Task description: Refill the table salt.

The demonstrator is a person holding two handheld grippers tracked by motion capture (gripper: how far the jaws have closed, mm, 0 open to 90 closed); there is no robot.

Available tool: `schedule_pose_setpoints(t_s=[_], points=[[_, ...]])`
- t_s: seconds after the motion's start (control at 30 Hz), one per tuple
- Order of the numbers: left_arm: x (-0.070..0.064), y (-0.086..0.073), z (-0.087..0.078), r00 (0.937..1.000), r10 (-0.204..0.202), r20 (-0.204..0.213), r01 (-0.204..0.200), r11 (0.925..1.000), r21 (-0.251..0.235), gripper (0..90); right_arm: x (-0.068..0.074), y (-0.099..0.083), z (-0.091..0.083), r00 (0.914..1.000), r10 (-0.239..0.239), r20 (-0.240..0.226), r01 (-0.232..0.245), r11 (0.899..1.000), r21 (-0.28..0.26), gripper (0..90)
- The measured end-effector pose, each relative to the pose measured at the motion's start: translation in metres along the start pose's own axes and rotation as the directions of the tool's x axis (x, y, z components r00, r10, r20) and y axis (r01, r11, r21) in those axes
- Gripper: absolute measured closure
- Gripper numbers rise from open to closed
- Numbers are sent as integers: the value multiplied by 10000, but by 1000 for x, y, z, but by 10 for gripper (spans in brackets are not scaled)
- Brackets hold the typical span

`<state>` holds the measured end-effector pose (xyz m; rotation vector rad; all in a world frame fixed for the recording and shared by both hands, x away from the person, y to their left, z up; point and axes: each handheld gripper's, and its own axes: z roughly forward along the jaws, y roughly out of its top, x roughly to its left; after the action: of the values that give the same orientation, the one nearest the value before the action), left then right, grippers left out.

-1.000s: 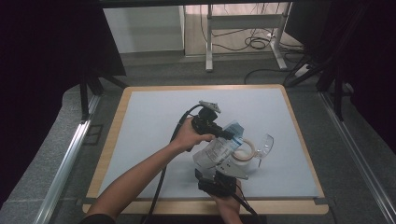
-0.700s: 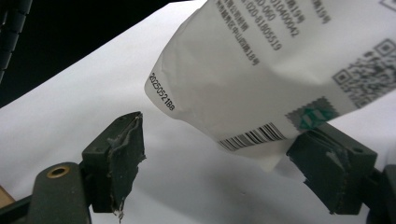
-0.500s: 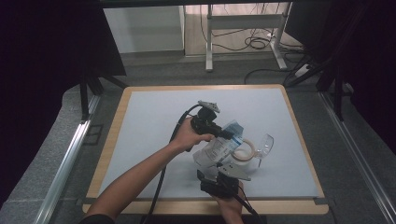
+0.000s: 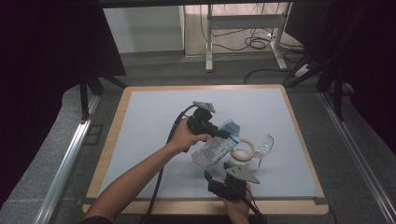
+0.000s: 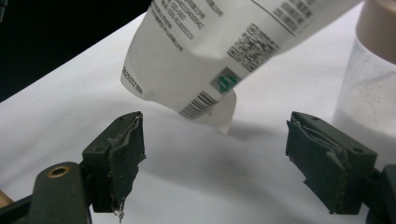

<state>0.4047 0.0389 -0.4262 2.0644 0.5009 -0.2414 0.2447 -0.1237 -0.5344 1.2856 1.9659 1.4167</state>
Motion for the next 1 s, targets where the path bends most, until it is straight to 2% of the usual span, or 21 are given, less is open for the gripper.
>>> schedule_pose_setpoints(t_s=[0.17, 0.6, 0.83, 1.0], points=[[0, -4, -5, 10000, 40, -45, -41, 9998, -200, 897, -2, -1, -2, 10000, 16, 4, -16, 10000, 15, 205], [8, -22, -30, 9993, -254, -287, 227, 9954, -930, 897, -1, -2, -1, 9999, -70, -85, 70, 10000, 28, 208], [18, -38, -45, 9964, -631, -568, 555, 9904, -1263, 897, 1, -1, -2, 9999, -156, -60, 156, 9999, -39, 208], [27, -49, -57, 9916, -989, -828, 856, 9848, -1512, 897, 1, -2, 0, 9998, -172, -111, 173, 9998, 48, 208]])
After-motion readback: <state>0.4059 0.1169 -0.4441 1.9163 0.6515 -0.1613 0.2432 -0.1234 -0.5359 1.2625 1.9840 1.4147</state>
